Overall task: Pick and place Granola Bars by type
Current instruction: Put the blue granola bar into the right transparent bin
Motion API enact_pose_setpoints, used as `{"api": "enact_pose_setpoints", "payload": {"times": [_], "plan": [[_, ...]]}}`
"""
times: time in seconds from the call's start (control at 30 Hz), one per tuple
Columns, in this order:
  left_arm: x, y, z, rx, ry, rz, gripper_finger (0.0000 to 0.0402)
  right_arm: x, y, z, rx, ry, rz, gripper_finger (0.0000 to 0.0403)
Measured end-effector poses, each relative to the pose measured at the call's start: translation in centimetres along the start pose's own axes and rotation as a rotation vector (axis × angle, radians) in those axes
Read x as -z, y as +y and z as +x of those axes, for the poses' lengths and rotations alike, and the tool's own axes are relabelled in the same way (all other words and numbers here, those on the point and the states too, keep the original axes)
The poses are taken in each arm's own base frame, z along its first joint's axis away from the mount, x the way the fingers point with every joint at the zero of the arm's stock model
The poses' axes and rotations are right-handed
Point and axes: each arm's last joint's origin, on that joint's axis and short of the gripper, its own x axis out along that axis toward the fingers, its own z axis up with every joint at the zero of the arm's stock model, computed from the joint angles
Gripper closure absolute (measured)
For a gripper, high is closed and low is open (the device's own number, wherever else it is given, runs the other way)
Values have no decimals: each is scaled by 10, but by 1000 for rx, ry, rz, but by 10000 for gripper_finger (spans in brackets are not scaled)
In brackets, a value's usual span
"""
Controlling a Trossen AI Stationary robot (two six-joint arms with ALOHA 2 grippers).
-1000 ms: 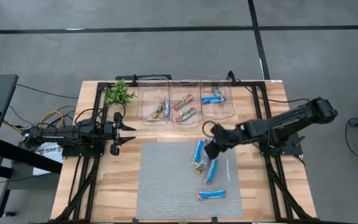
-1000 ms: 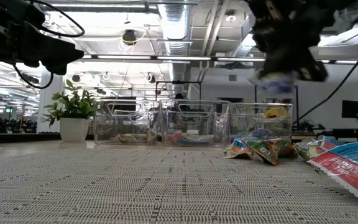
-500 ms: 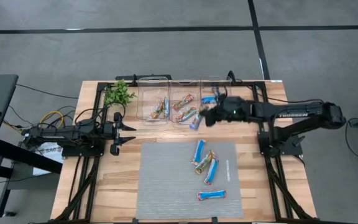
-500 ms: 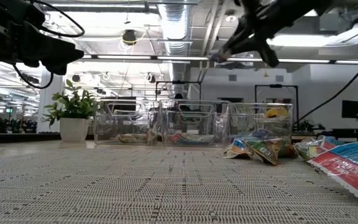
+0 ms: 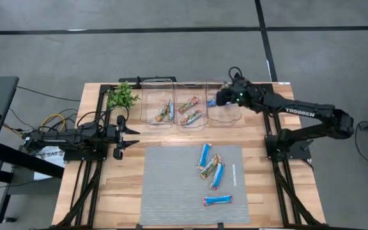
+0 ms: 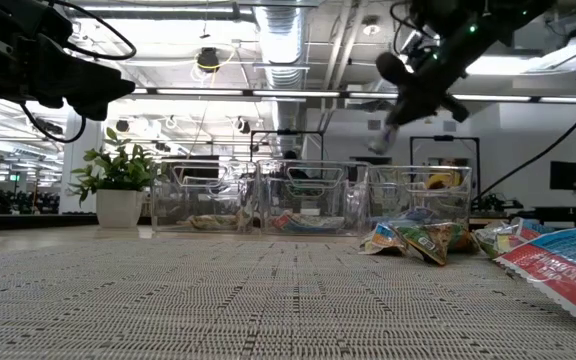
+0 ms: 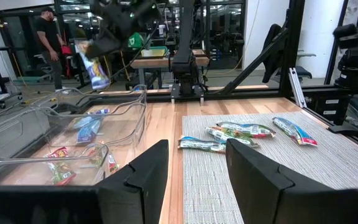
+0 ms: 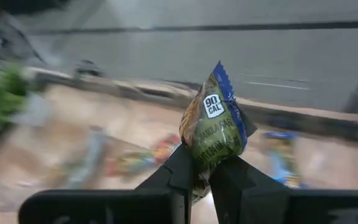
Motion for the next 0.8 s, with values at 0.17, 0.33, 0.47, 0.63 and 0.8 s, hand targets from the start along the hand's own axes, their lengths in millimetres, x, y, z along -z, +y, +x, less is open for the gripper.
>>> {"api": "enact_pose_setpoints", "payload": {"times": [0.17, 0.33, 0.47, 0.63, 0.8], "plan": [[0, 0, 0, 0, -1, 0, 247, 7, -12, 1, 87, 99, -109, 373], [0, 0, 0, 0, 0, 0, 247, 15, -17, 2, 129, 180, -186, 371], [0, 0, 0, 0, 0, 0, 247, 20, -16, 5, 139, 218, -210, 357], [0, 0, 0, 0, 0, 0, 247, 21, -15, 4, 128, 228, -262, 317], [0, 0, 0, 0, 0, 0, 247, 22, -13, 3, 115, 229, -262, 270]]}}
